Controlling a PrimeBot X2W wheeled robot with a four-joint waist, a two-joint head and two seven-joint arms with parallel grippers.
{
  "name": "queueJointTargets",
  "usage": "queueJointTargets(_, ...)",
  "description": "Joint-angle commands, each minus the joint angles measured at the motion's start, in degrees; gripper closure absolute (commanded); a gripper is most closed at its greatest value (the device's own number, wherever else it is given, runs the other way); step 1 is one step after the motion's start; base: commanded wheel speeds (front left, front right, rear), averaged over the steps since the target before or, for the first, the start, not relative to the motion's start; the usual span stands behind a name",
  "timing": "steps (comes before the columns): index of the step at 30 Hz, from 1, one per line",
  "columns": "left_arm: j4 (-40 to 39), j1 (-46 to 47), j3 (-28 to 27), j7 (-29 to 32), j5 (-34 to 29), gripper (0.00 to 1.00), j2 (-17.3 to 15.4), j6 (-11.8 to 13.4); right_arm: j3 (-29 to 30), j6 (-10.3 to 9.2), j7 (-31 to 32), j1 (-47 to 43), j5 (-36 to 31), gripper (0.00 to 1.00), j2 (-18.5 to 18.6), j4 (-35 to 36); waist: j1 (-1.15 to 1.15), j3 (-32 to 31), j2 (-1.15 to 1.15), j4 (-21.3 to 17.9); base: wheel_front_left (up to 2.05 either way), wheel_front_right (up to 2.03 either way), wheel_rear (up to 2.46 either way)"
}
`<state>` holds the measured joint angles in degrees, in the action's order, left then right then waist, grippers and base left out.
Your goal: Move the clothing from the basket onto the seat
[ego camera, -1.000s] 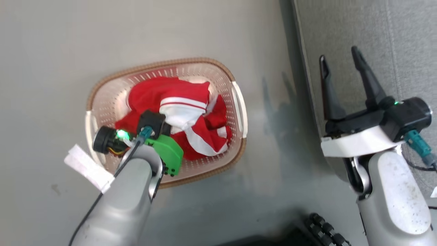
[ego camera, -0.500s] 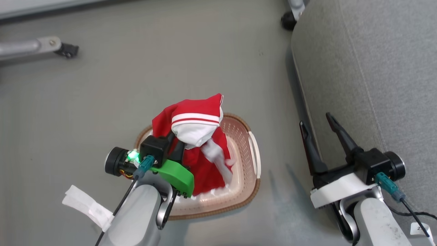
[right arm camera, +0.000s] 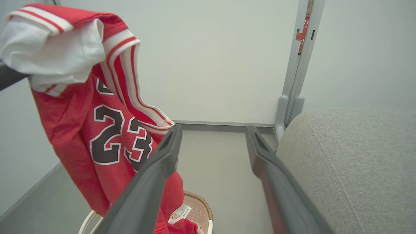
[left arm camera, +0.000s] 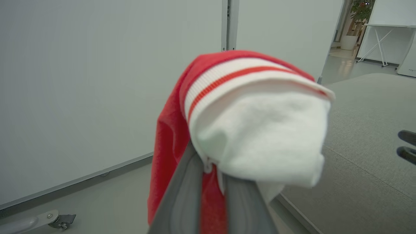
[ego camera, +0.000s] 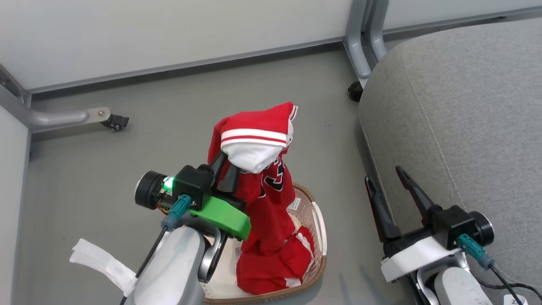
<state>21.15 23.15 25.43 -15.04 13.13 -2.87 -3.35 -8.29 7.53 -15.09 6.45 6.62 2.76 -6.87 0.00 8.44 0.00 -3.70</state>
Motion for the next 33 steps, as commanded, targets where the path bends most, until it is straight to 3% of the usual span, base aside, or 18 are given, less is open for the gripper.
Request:
queueJointTargets(1, -1.2, -0.4, 0.3, -0.2, 0.1, 1.00, 0.0, -0.4, -0.3, -0.08, -0.1, -0.8, 0.4, 0.00, 0.2, -0.2, 0.00, -0.9, 0.00, -0.3, 0.00, 0.00, 0.00)
queueJointTargets(19, -7.5, 2.2, 9.2, -0.2, 3.3, 1.00, 0.0, -2.6, -6.1, -0.08, -0.1, 2.8, -0.9, 0.00, 0.6, -1.8, 0.00, -0.3, 0.00, -0.3, 0.00, 0.00, 0.00)
queueJointTargets(33, -16.9, 3.5, 17.8, 6.6, 8.8, 1.00, -0.3, -3.6, -9.9, -0.08, -0.1, 7.3, -1.8, 0.00, 2.6, -6.4, 0.00, 0.5, 0.00, 1.1, 0.00, 0.00, 0.00)
